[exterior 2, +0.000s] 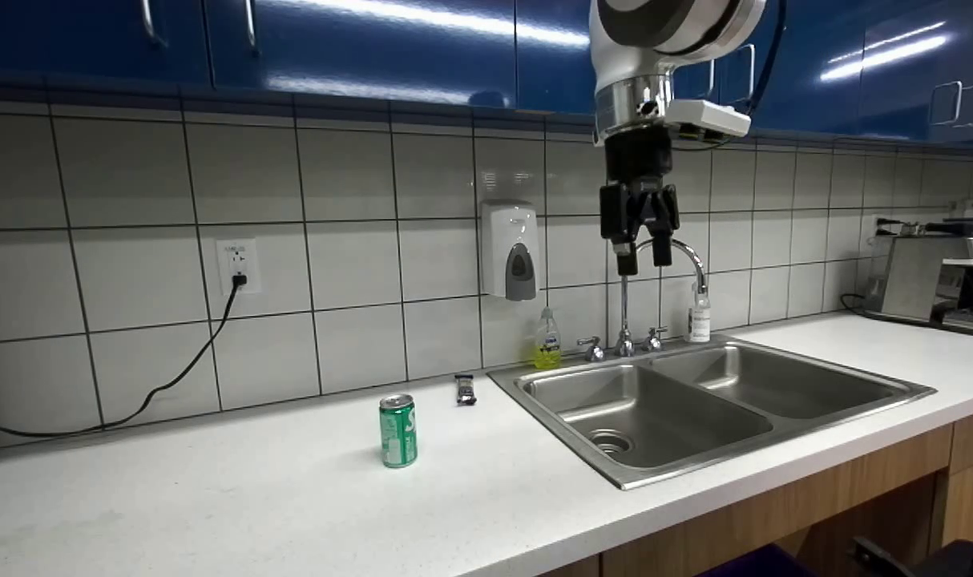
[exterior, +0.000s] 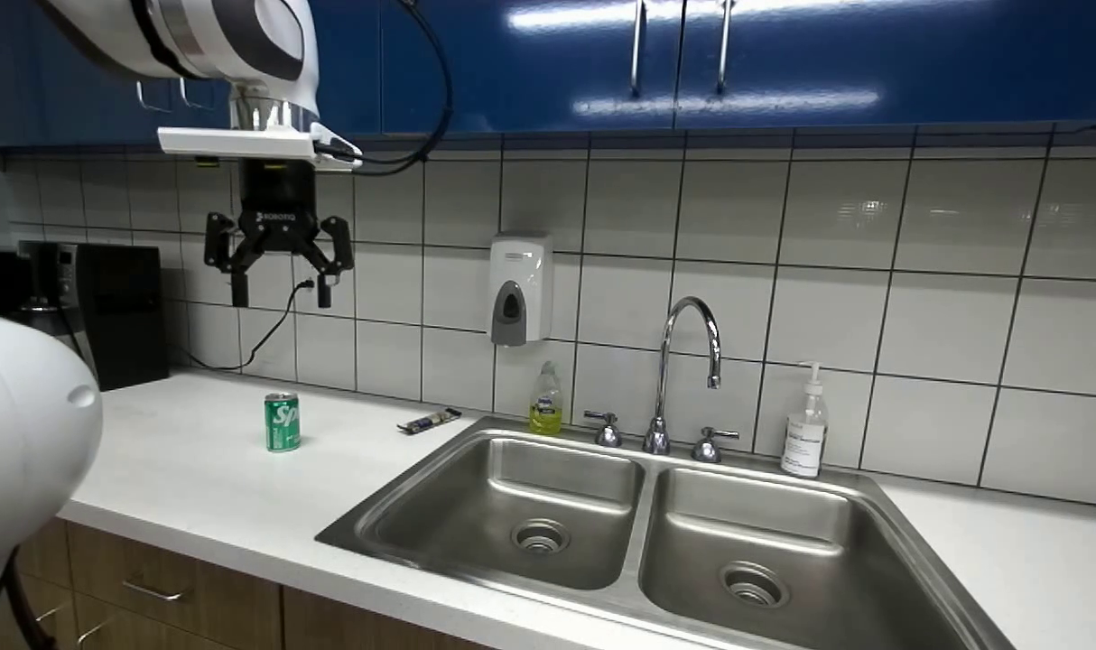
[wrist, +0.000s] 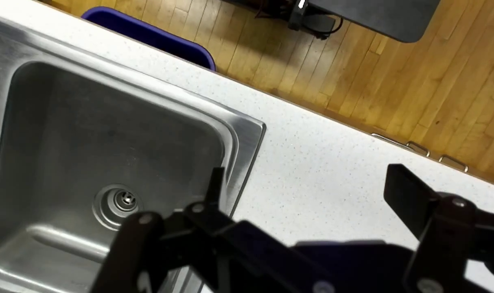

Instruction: Move the sprite can to the sink

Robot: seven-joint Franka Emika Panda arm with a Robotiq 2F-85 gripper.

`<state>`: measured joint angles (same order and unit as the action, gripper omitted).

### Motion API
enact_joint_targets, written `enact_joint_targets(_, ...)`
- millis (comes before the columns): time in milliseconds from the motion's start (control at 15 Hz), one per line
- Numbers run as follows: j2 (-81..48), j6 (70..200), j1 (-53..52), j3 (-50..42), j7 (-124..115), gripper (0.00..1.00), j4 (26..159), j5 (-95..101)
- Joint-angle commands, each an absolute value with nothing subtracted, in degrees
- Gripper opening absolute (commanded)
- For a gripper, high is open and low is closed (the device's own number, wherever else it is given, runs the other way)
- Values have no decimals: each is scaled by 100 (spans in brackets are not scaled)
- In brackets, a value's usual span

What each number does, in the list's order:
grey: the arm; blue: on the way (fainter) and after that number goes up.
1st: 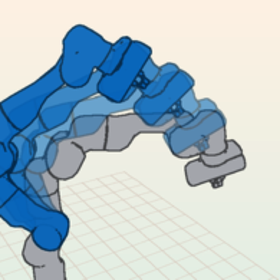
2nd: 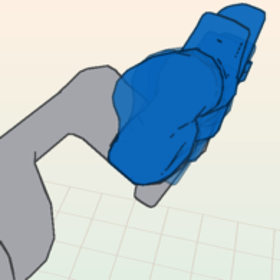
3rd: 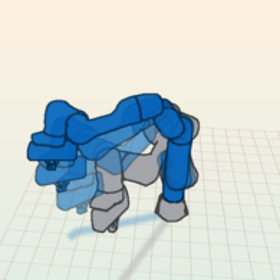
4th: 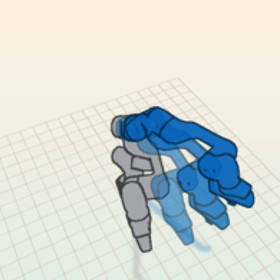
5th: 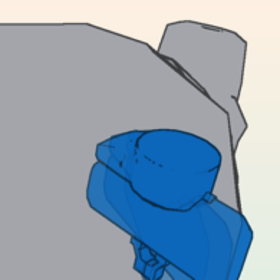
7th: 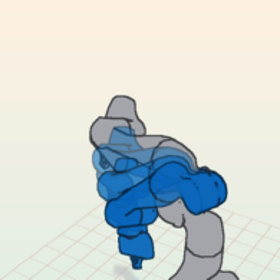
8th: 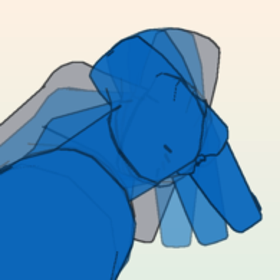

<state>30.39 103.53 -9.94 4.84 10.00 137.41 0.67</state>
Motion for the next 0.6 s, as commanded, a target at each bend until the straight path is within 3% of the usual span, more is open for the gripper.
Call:
enact_joint_targets(0, 2832, 10766, -1094, 709, 736, 100, 13897, -50)
enact_joint_targets(533, 2057, 11738, -1293, 890, 748, 100, 14422, -162)
